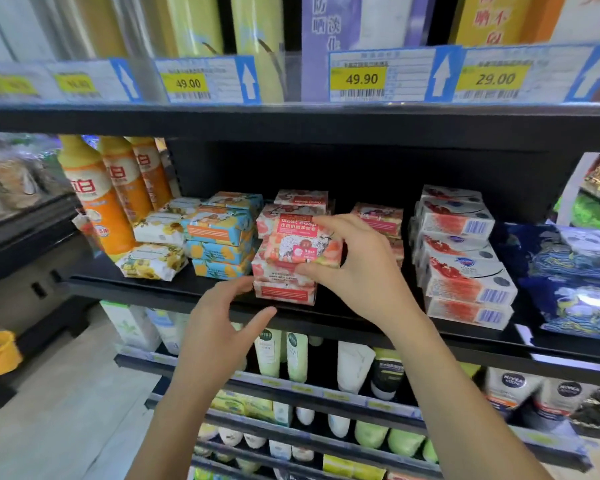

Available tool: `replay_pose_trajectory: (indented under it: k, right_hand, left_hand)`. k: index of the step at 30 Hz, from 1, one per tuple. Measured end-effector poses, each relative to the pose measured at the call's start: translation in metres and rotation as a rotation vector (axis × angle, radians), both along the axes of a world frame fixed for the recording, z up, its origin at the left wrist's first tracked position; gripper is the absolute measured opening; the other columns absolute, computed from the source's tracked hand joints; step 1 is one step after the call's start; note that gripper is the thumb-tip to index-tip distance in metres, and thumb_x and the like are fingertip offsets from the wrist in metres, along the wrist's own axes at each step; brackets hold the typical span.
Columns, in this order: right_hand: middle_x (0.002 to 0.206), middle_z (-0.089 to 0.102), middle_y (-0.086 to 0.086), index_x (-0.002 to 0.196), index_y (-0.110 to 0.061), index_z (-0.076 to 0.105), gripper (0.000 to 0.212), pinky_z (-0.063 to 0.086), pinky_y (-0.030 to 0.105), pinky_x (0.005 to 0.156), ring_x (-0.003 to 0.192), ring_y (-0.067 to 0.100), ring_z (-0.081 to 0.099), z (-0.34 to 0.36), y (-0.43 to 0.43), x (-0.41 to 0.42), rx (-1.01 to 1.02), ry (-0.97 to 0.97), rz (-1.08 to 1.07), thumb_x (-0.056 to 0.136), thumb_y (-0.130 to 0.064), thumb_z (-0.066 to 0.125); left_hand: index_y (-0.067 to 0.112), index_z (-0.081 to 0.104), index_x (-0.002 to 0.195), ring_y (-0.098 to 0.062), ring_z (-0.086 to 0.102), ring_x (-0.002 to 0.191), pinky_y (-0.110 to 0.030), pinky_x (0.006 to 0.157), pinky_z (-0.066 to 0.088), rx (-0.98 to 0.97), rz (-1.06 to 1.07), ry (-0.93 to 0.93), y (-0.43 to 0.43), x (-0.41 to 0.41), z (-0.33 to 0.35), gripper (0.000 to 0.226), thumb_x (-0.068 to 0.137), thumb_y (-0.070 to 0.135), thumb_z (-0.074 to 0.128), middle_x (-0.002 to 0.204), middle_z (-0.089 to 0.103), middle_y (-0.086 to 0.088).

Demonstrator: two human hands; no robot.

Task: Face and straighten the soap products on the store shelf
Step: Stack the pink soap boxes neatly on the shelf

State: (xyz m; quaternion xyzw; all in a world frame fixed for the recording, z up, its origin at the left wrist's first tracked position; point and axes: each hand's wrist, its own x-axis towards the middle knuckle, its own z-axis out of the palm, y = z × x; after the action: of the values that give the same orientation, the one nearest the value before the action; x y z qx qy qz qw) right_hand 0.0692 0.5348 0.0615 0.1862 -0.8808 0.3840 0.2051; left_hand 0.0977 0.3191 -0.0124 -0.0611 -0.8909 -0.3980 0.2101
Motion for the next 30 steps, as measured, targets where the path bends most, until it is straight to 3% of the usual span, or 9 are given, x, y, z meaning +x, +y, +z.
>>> replay_pose_trajectory:
  k: [4, 7, 12, 16, 20, 23, 26, 30]
  right_hand:
    - [0.143, 0.053, -0.004, 0.147, -0.021, 0.053, 0.075, 0.038, 0.035, 0.114, 0.135, 0.016, 0.045, 0.003, -0.016, -0.016, 0.069, 0.016, -0.035, 0.081, -0.039, 0.085]
    - [0.146, 0.051, -0.002, 0.149, -0.018, 0.051, 0.074, 0.032, 0.034, 0.116, 0.138, 0.019, 0.04, 0.001, -0.026, -0.021, 0.131, 0.028, -0.048, 0.084, -0.038, 0.082]
    - [0.148, 0.048, -0.001, 0.151, -0.016, 0.049, 0.074, 0.027, 0.029, 0.115, 0.138, 0.018, 0.035, -0.005, -0.032, -0.025, 0.173, 0.052, -0.069, 0.088, -0.043, 0.076]
    - [0.142, 0.052, -0.001, 0.143, -0.012, 0.058, 0.066, 0.028, 0.023, 0.11, 0.133, 0.017, 0.042, -0.009, -0.03, -0.026, 0.144, 0.061, -0.066, 0.087, -0.04, 0.078]
    - [0.135, 0.055, -0.003, 0.137, -0.012, 0.064, 0.062, 0.031, 0.017, 0.105, 0.125, 0.012, 0.05, -0.009, -0.026, -0.023, 0.1, 0.049, -0.059, 0.086, -0.044, 0.077]
    - [0.134, 0.058, -0.006, 0.133, -0.016, 0.066, 0.054, 0.038, 0.023, 0.105, 0.119, 0.006, 0.052, -0.001, -0.013, -0.018, -0.034, 0.012, -0.06, 0.091, -0.049, 0.07]
    - [0.131, 0.063, -0.002, 0.131, -0.018, 0.067, 0.041, 0.045, 0.025, 0.1, 0.115, 0.011, 0.059, 0.011, 0.018, -0.037, -0.029, 0.014, -0.214, 0.095, -0.038, 0.07]
    - [0.152, 0.049, 0.009, 0.149, -0.016, 0.049, 0.069, 0.043, 0.037, 0.109, 0.137, 0.029, 0.05, 0.034, 0.055, -0.081, 0.282, -0.32, -0.347, 0.089, -0.032, 0.079]
  left_hand:
    - [0.025, 0.058, 0.139, -0.011, 0.05, 0.131, -0.03, 0.108, 0.042, -0.184, -0.018, -0.029, -0.012, -0.012, -0.022, 0.065, 0.083, 0.056, 0.071, 0.135, 0.059, 0.01]
    - [0.02, 0.062, 0.137, -0.014, 0.05, 0.134, -0.033, 0.112, 0.04, -0.198, -0.024, 0.003, -0.014, -0.018, -0.034, 0.069, 0.082, 0.061, 0.064, 0.139, 0.061, 0.004]
    - [0.016, 0.064, 0.138, -0.016, 0.048, 0.137, -0.04, 0.117, 0.037, -0.282, -0.008, 0.068, -0.017, -0.029, -0.054, 0.091, 0.087, 0.085, 0.035, 0.143, 0.06, 0.001]
    - [0.016, 0.064, 0.138, -0.012, 0.043, 0.138, -0.04, 0.117, 0.035, -0.247, 0.003, 0.102, -0.014, -0.029, -0.058, 0.09, 0.087, 0.085, 0.035, 0.143, 0.06, 0.003]
    - [0.017, 0.063, 0.138, -0.008, 0.038, 0.138, -0.039, 0.117, 0.033, -0.227, 0.014, 0.114, -0.013, -0.029, -0.059, 0.079, 0.084, 0.073, 0.049, 0.143, 0.06, 0.003]
    - [0.016, 0.063, 0.138, -0.008, 0.04, 0.138, -0.039, 0.117, 0.034, -0.219, 0.01, 0.129, -0.013, -0.032, -0.061, 0.078, 0.084, 0.07, 0.052, 0.143, 0.06, 0.003]
    - [0.016, 0.063, 0.138, -0.008, 0.042, 0.138, -0.041, 0.118, 0.035, -0.211, 0.01, 0.145, -0.013, -0.032, -0.064, 0.084, 0.085, 0.078, 0.046, 0.143, 0.06, 0.004]
    - [0.015, 0.064, 0.137, -0.006, 0.042, 0.137, -0.041, 0.117, 0.035, -0.202, 0.012, 0.163, -0.013, -0.033, -0.065, 0.088, 0.086, 0.083, 0.041, 0.141, 0.059, 0.006]
